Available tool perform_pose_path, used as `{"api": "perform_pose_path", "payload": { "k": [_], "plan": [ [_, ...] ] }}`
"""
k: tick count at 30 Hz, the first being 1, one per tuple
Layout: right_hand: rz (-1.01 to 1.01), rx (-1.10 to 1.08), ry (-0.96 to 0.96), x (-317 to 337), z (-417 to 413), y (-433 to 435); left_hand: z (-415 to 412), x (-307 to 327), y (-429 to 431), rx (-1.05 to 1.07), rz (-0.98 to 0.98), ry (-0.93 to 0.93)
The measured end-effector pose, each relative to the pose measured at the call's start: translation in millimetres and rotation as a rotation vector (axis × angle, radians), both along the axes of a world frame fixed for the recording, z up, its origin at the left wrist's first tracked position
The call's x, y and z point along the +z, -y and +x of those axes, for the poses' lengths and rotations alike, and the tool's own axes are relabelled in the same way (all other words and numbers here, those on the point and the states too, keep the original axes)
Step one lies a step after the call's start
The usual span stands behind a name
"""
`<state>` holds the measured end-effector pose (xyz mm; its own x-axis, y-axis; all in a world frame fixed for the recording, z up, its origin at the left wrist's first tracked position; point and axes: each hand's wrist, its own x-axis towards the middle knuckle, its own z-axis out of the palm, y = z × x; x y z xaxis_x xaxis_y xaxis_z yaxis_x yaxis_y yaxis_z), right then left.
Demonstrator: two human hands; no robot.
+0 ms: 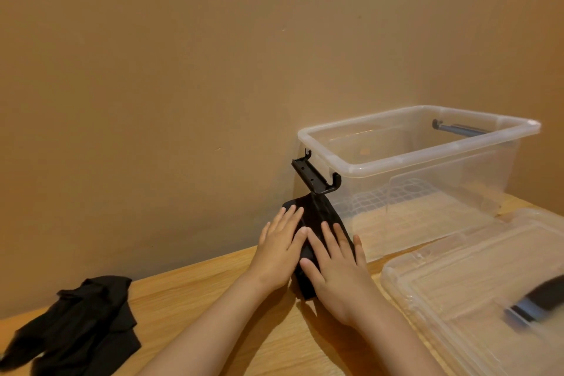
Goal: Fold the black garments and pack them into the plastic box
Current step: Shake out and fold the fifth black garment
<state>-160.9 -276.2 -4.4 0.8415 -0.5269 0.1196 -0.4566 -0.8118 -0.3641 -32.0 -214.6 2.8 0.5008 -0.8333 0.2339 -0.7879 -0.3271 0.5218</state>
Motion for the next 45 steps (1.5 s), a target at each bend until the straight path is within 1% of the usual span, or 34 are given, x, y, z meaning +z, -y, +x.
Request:
{"api": "perform_pose_path", "payload": {
  "k": [2,5,8,10,12,15,18,22,24,26,28,30,32,34,36,38,40,42,43,44,45],
  "plan": [
    [-0.005,0.023,0.050,3.8,-9.3,-10.7,-10.3,3.5,-22.0,0.022,0.007,0.041],
    [-0.044,0.076,0.102,2.5,-17.7,-30.8,-23.1,0.7,-66.3,0.041,0.043,0.165],
    [-0.041,0.193,0.209,-6.1,-14.0,-60.1,-25.3,-10.4,-119.0,0.110,0.066,0.249],
    [-0.040,0.303,0.254,-13.8,-6.6,-82.5,-20.6,-20.3,-153.6,0.200,0.080,0.225],
    [-0.050,0.399,0.235,-20.1,3.0,-106.1,-13.0,-29.3,-186.2,0.302,0.103,0.181],
    [-0.061,0.515,0.189,-27.2,20.8,-138.8,1.1,-39.3,-224.5,0.414,0.119,0.163],
    [-0.052,0.572,0.171,-34.0,44.7,-168.9,14.8,-43.3,-252.4,0.498,0.115,0.162],
    [-0.040,0.565,0.177,-41.8,82.2,-203.8,30.8,-50.5,-282.4,0.652,0.089,0.191],
    [-0.011,0.576,0.197,-45.0,103.1,-218.3,38.5,-56.2,-293.4,0.727,0.065,0.124],
    [0.021,0.602,0.220,-46.7,124.4,-229.9,45.1,-61.3,-298.2,0.753,0.080,0.034],
    [0.041,0.591,0.234,-47.6,144.0,-237.4,47.4,-64.8,-297.2,0.753,0.077,0.039],
    [0.094,0.529,0.237,-48.9,158.7,-240.6,48.1,-65.6,-296.6,0.758,-0.042,0.033],
    [0.188,0.448,0.234,-50.1,164.7,-238.9,49.5,-65.3,-299.7,0.770,-0.179,-0.010],
    [0.215,0.388,0.244,-52.7,164.7,-235.8,52.5,-65.7,-303.1,0.773,-0.262,-0.062],
    [0.191,0.343,0.285,-54.0,162.5,-231.9,55.1,-62.8,-303.2,0.762,-0.299,-0.106],
    [0.208,0.282,0.352,-52.5,161.3,-226.5,55.6,-57.9,-301.6,0.733,-0.361,-0.152],
    [0.274,0.207,0.397,-49.9,160.7,-218.4,52.0,-52.8,-299.1,0.643,-0.462,-0.299],
    [0.315,0.157,0.375,-48.8,160.0,-208.2,45.0,-47.9,-295.5,0.522,-0.508,-0.474],
    [0.325,0.153,0.357,-49.9,160.1,-203.4,42.4,-47.5,-293.6,0.487,-0.503,-0.495],
    [0.327,0.162,0.336,-51.2,160.3,-199.8,41.2,-48.5,-292.2,0.473,-0.495,-0.470],
    [0.318,0.180,0.318,-52.0,160.8,-197.8,41.4,-50.1,-291.4,0.480,-0.482,-0.400]
  ]
}}
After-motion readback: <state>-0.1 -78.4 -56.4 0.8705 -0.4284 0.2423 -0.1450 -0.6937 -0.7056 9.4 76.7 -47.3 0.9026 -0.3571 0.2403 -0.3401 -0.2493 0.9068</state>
